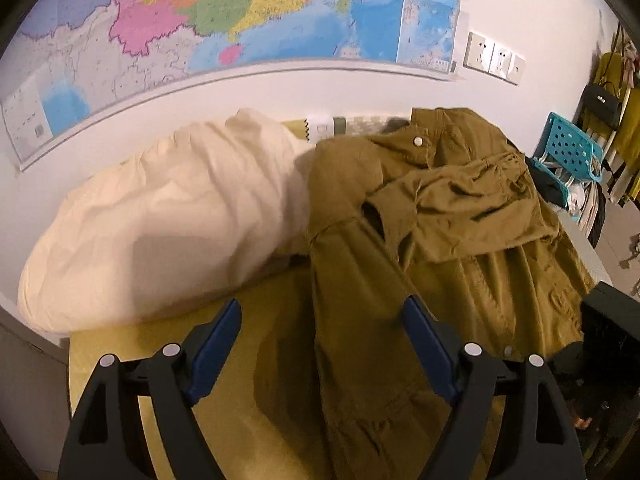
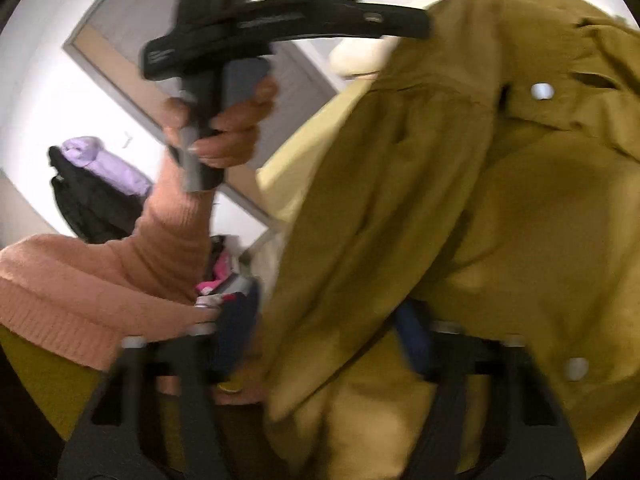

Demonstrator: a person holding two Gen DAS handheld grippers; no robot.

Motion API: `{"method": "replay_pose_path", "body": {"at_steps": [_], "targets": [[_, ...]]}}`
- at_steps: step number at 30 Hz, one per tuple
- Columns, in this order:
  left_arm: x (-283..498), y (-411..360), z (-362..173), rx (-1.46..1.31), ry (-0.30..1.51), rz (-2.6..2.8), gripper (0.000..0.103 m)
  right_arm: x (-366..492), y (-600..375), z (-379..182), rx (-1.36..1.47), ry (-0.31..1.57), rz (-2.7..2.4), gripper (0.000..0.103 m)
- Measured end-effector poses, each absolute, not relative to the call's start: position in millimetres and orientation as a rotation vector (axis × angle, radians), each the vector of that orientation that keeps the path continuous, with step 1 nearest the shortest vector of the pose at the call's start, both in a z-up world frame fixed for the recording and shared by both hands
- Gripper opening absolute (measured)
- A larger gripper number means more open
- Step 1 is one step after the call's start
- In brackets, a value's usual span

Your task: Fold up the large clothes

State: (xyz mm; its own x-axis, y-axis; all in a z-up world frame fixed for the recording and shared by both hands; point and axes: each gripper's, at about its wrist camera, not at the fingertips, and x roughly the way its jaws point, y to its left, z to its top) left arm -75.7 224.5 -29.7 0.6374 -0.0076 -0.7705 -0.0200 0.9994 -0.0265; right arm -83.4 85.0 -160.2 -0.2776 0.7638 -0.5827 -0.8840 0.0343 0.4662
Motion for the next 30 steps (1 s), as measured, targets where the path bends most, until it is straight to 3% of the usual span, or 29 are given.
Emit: {"method": "replay_pose_path", "body": {"at_steps": [2,3,11,16,19,22,24,25,26,28,30], "targets": [[-80,225,-31,-0.035,0.878,-0.005,0.080,-91,91,-146,-0.168,0.902,1.626,0.008],[-82,226,-29,-0.039,0.870,-0.013,0.080,-92,91,-137,-0.141,0.886,1.644,0.007],[-95,246,30,-0.043,0.713,0.050,0.080,-78,67,5,-0.147,0.546,1.586,0.005],[-89,242,41,-0.037,0.672,0.037,0.080,-35,22,46,-0.149,0.484,1.399,0.006],[-72,227,22,0.008,0.725,0.020,0.080,0,-12,27,-0.176,0.556,1.277,0.016],[-46,207,-5,0.071,0.802,0.020,0.080,42,-29,-15,-0.198,0.675,1.118,0.036],[-32,195,-20,0.117,0.838,0.020,0.080,61,-40,-38,-0.172,0.729,1.050,0.072],[-24,188,-29,0.150,0.855,0.023,0.081,67,-50,-49,-0.141,0.723,1.014,0.079],[-19,184,-34,0.176,0.862,0.028,0.081,64,-58,-59,-0.104,0.725,1.006,0.084],[-11,178,-42,0.222,0.875,0.046,0.081,75,-89,-74,0.023,0.724,1.010,0.085],[-8,180,-44,0.219,0.875,0.038,0.084,72,-117,-87,0.099,0.717,1.013,0.096]]}}
